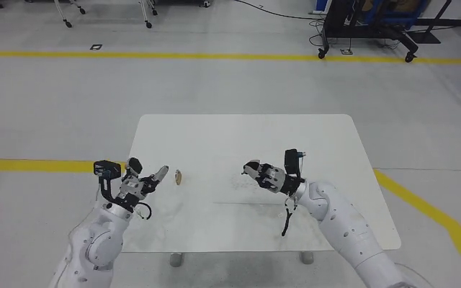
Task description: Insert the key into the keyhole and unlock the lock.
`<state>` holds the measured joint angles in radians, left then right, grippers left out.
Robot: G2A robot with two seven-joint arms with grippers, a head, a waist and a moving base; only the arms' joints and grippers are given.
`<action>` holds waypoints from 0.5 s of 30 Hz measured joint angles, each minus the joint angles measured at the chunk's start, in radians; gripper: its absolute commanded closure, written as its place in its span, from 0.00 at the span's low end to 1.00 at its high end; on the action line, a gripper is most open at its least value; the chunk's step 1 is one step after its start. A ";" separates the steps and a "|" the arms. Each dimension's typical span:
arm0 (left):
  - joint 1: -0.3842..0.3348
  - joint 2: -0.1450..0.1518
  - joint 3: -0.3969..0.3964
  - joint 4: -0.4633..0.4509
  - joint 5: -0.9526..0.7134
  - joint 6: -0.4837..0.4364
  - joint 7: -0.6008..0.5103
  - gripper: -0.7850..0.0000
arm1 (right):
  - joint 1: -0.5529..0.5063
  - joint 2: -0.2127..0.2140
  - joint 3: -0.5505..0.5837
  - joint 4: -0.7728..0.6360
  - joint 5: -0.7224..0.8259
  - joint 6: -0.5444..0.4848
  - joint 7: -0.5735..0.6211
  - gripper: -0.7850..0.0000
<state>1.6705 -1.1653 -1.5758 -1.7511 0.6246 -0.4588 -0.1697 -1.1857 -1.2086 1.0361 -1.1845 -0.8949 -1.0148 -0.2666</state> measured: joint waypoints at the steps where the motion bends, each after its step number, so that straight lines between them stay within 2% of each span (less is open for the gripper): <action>1: -0.017 0.000 0.013 0.010 -0.141 -0.025 -0.063 0.00 | 0.006 -0.002 -0.018 0.007 0.024 0.001 0.001 1.00; 3: -0.059 0.005 0.030 0.037 -0.432 -0.031 -0.225 0.00 | 0.025 -0.005 -0.046 0.023 0.065 0.003 0.008 1.00; 5: -0.071 0.006 0.032 0.044 -0.644 -0.022 -0.345 0.00 | 0.037 -0.004 -0.048 0.030 0.074 0.003 0.013 1.00; 6: -0.070 0.006 0.032 0.044 -0.705 -0.021 -0.366 0.00 | 0.038 -0.004 -0.047 0.031 0.073 0.003 0.013 1.00; 8: -0.068 0.006 0.031 0.043 -0.773 -0.022 -0.340 0.00 | 0.037 -0.004 -0.047 0.030 0.072 0.003 0.013 1.00; 11: -0.066 0.004 0.039 0.038 -0.709 -0.022 -0.292 0.00 | 0.037 -0.004 -0.046 0.030 0.072 0.003 0.012 1.00; 13: -0.069 -0.001 0.073 0.038 -0.687 -0.030 -0.320 0.00 | 0.037 -0.004 -0.047 0.030 0.072 0.003 0.012 1.00; 15: -0.093 -0.006 0.118 0.071 -0.761 -0.052 -0.364 0.00 | 0.030 -0.006 -0.053 0.023 0.084 0.004 0.012 1.00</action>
<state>1.5774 -1.1708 -1.4579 -1.6797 -0.1359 -0.5110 -0.5335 -1.1555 -1.2150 0.9832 -1.1612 -0.8105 -1.0106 -0.2550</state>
